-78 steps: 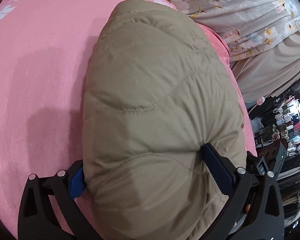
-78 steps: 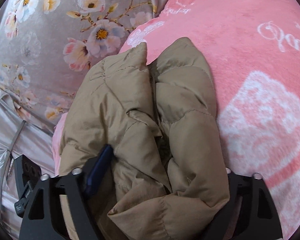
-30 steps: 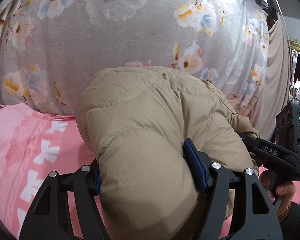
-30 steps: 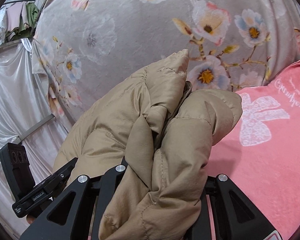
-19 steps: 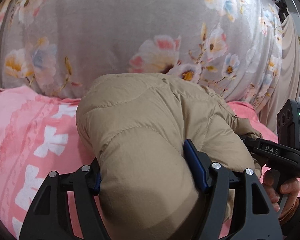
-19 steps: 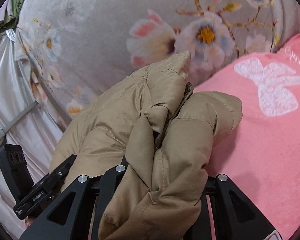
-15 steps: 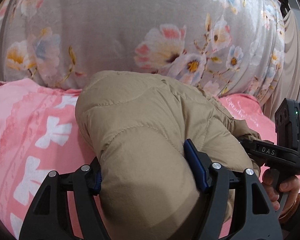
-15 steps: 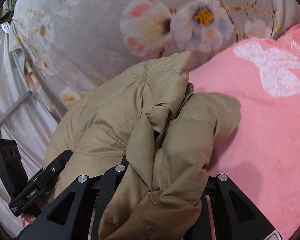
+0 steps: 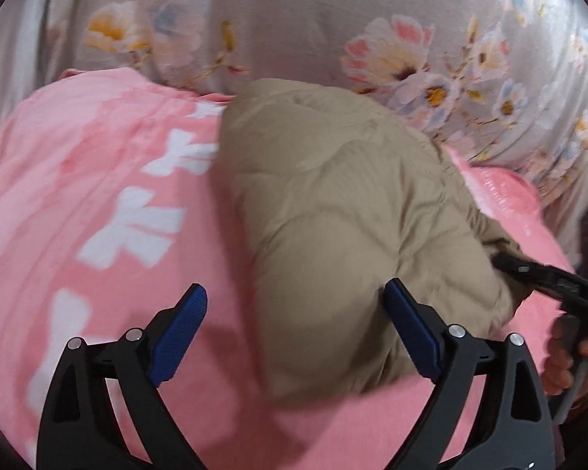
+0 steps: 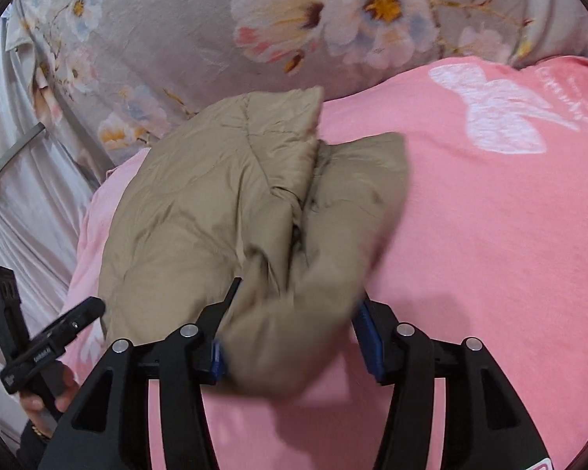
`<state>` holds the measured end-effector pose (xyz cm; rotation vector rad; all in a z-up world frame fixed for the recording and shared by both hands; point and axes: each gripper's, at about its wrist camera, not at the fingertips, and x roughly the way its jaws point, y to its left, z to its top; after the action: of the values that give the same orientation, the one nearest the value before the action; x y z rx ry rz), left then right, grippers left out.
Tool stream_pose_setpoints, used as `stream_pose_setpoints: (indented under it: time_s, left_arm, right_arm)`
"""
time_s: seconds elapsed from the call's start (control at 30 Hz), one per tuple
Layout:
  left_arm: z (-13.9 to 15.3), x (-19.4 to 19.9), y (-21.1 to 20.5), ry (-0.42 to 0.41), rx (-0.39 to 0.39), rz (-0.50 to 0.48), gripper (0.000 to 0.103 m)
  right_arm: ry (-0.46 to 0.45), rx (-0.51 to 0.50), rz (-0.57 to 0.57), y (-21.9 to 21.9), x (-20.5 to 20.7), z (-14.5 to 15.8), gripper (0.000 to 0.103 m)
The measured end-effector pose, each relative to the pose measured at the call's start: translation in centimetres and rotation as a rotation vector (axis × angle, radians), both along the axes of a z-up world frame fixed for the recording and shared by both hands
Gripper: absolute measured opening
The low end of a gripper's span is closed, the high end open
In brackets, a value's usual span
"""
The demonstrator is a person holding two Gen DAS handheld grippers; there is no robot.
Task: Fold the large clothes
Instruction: 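Lower the folded bundle onto the blanket and open both grippers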
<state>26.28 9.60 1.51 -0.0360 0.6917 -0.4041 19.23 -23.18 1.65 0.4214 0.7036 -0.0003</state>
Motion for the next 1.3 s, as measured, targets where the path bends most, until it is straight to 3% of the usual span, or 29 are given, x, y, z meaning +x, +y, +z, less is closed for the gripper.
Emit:
stream_pose_setpoints:
  time_s: [0.03,0.07,0.1,0.17,0.27,0.4,0.6,0.77,1.1,1.3]
  left_arm:
    - [0.6,-0.7,0.2,0.009,0.036,0.036,0.089]
    - [1.1,-1.2,0.3,0.017,0.063,0.066,0.089]
    - [1.8,-1.9,0.1,0.023,0.099,0.102,0.089]
    - [3.1,-2.8,-0.6,0.019,0.127,0.148,0.089]
    - [3.9,-2.6,-3.0,0.062,0.117,0.178,0.089]
    - [1.8,-0.8,-5.1,0.12,0.17,0.246,0.089]
    - [-0.8,0.2,-5.3,0.165,0.143,0.287,0.091]
    - [-1.8,0.4,-6.0,0.137,0.176,0.287,0.093]
    - [-3.7,1.0,-6.1,0.132,0.151,0.28,0.097]
    - [-4.4,1.2,-6.1,0.111,0.146,0.283,0.098]
  right_arm:
    - [0.001,-0.027,-0.029,-0.1,-1.4,0.6,0.054]
    - [-0.007,-0.065,-0.057,0.1,-3.0,1.5,0.047]
    - [-0.016,-0.082,-0.064,0.5,-3.7,2.2,0.031]
    - [-0.008,-0.135,-0.054,2.4,-4.1,4.0,0.01]
    - [0.001,-0.282,0.0,6.3,-2.5,4.9,0.006]
    - [0.062,-0.374,-0.029,8.0,0.2,2.6,0.005]
    - [0.133,-0.303,-0.059,6.8,2.0,-1.2,0.005]
    - [0.139,-0.331,-0.069,7.4,2.6,-2.8,0.005]
    - [0.108,-0.444,-0.094,8.9,3.2,-4.4,0.006]
    - [0.105,-0.437,-0.095,8.8,3.2,-4.4,0.006]
